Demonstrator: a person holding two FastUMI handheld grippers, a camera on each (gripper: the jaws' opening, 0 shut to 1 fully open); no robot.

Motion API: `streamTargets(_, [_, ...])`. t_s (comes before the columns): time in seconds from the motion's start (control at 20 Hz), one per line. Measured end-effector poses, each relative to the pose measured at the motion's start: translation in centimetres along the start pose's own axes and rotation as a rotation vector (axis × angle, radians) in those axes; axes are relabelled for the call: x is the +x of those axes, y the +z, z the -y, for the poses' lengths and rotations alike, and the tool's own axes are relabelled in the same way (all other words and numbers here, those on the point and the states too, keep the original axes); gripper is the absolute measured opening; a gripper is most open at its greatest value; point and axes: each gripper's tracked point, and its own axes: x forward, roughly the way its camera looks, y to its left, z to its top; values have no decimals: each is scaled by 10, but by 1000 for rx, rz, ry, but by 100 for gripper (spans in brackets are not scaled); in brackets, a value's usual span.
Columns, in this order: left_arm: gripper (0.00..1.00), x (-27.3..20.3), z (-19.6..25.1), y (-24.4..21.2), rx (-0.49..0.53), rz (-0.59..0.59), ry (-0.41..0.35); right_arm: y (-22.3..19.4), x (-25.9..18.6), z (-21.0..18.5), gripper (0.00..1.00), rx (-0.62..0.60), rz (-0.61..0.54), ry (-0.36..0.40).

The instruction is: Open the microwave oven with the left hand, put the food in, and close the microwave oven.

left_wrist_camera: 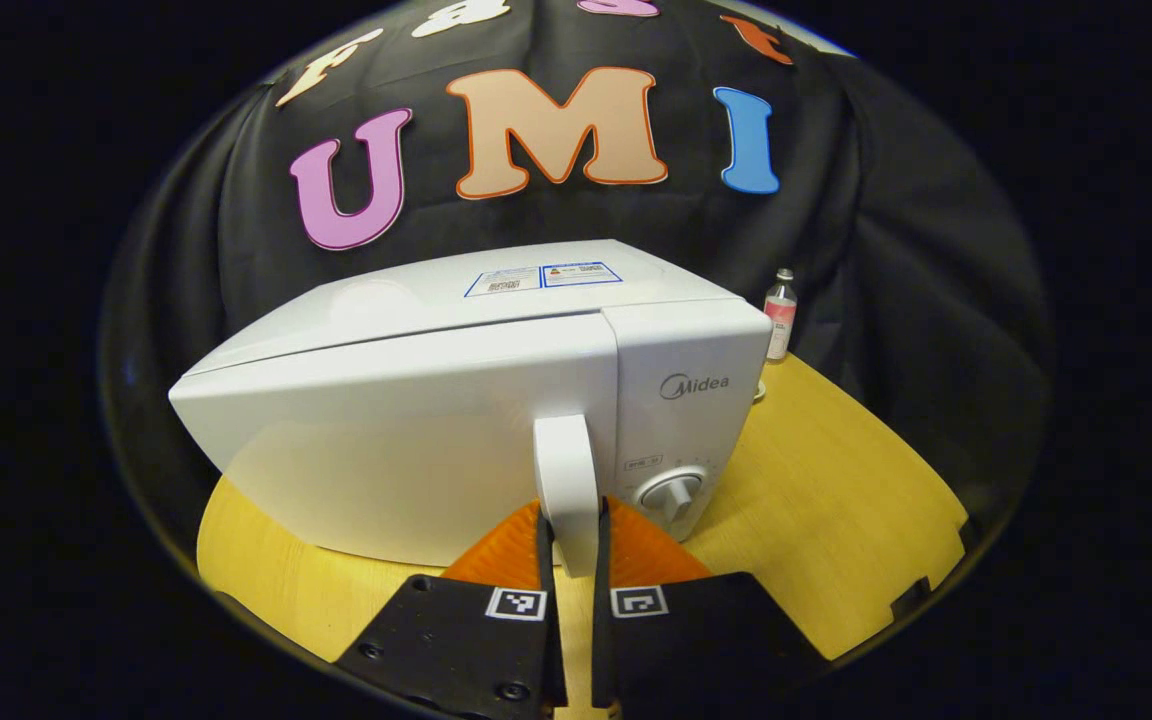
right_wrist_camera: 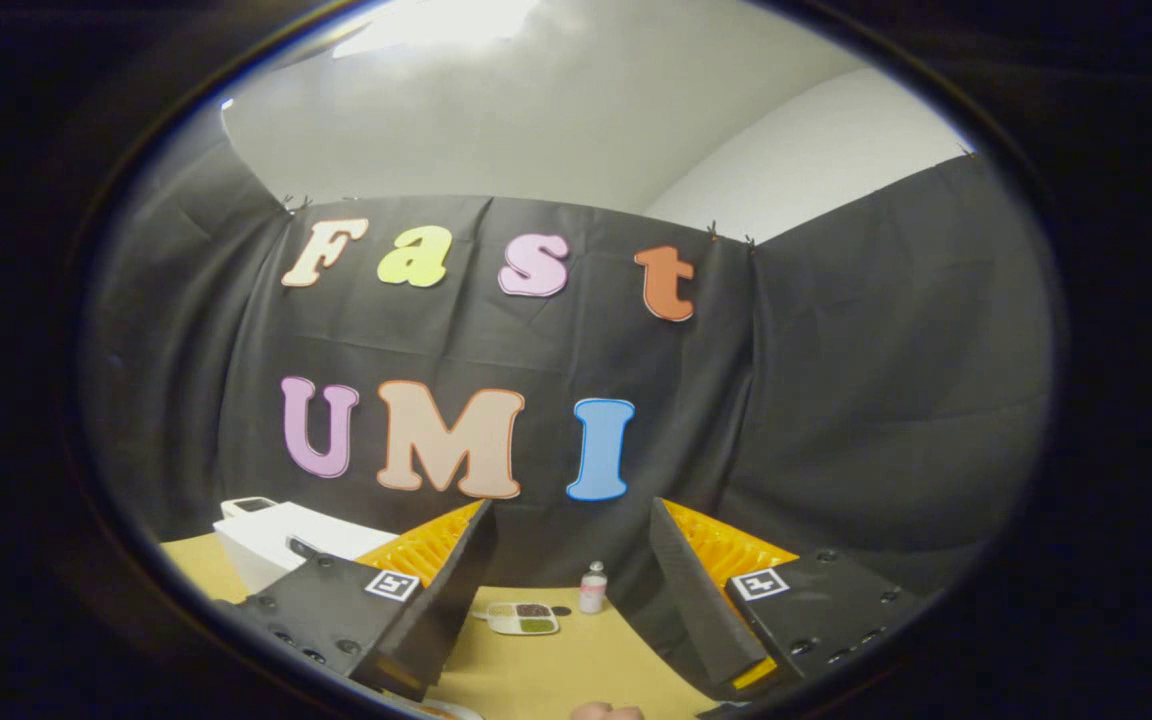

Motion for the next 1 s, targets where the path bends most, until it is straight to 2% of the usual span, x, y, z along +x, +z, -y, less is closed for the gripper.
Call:
streamTargets(0.15, [9, -4, 1, 0, -20, 4, -36, 0, -1, -4, 96, 4, 0, 17])
streamTargets(0.2, [9, -17, 2, -13, -49, -33, -45, -3, -1, -5, 96, 8, -6, 23])
streamTargets(0.3, [9, -46, -1, -18, -35, 33, -55, -4, -1, 1, 96, 3, -6, 14])
streamTargets(0.35, [9, -60, -4, -29, -29, 30, -52, -5, 1, 4, 96, 5, -5, 4])
streamTargets(0.6, [9, -122, -24, -65, -56, 25, -73, -20, 7, -20, 96, 14, -43, 64])
streamTargets(0.7, [9, -145, -38, -80, -32, 26, -53, -25, 9, -36, 97, 23, -52, 89])
streamTargets(1.0, [9, -200, -90, -113, -53, 9, 36, -35, 10, -83, 97, 36, -77, 175])
